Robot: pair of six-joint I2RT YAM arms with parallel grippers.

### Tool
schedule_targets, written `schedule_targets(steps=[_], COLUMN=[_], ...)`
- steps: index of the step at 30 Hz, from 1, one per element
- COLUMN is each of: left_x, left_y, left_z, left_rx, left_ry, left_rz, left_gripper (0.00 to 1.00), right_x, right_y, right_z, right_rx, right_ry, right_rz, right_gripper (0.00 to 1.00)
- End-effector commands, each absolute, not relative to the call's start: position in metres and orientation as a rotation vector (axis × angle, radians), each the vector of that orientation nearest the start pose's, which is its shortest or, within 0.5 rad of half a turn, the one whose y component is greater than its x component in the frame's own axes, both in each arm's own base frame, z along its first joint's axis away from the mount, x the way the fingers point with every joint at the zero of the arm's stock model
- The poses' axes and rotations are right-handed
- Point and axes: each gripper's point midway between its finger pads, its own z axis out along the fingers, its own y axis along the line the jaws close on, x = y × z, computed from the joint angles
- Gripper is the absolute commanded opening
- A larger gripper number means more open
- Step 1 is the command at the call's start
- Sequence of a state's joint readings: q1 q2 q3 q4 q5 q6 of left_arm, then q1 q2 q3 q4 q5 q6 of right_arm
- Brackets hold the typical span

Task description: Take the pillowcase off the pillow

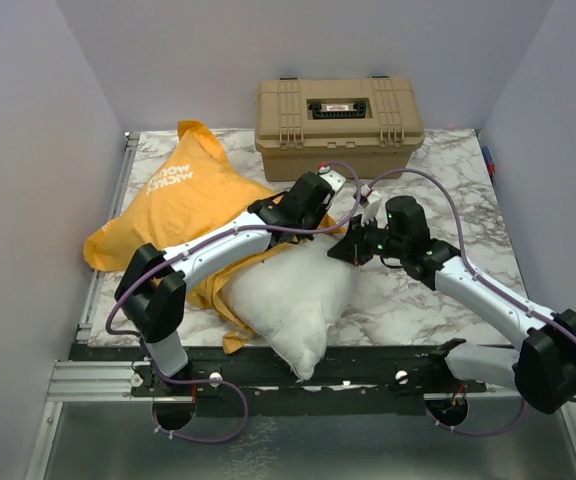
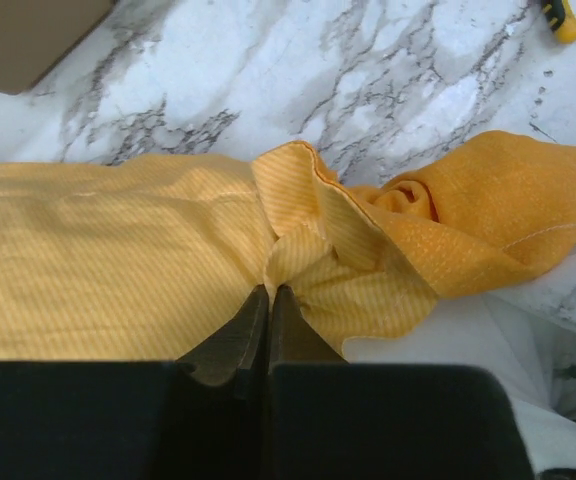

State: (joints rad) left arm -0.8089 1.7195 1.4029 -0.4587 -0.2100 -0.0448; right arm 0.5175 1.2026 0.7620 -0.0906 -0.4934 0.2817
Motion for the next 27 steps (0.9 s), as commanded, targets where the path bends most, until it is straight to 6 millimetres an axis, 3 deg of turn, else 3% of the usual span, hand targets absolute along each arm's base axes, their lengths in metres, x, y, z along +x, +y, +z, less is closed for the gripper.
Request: schedule_targets(steps=[1, 5, 10, 17, 23, 27], left_x=[0.359, 0.374, 0.386, 0.389, 0.392, 0.395], left_y=[-0.23, -0.182, -0.134, -0.059, 0.026, 0.062], left_z=[0.173, 0.194, 0.222, 0.25, 0.257, 0.249], left_rx=[0.596, 0.432, 0.234, -0.002, -0.268, -0.381], left_ry=[2.155, 2.107, 2.056, 1.975, 1.951, 1.965], left_rz=[0.227, 0.374, 0.407, 0.577, 0.702, 0.72], left_gripper=[0.0, 0.0, 0.0, 0.0, 0.0, 0.0], right_x=[0.247, 0.243, 0.24, 0.24, 0.243, 0.249], right_y=[0.236, 0.225, 0.206, 0.178, 0.157, 0.142], right_z=[0.174, 0.192, 0.215, 0.219, 0.225, 0.224], right_rx=[-0.55, -0.506, -0.436, -0.314, -0.208, -0.13], right_ry=[2.122, 2.093, 2.045, 2.051, 2.014, 2.01], right_rz=[0.894, 0.85, 0.774, 0.64, 0.552, 0.471], right_gripper=[0.0, 0.0, 0.0, 0.0, 0.01, 0.01])
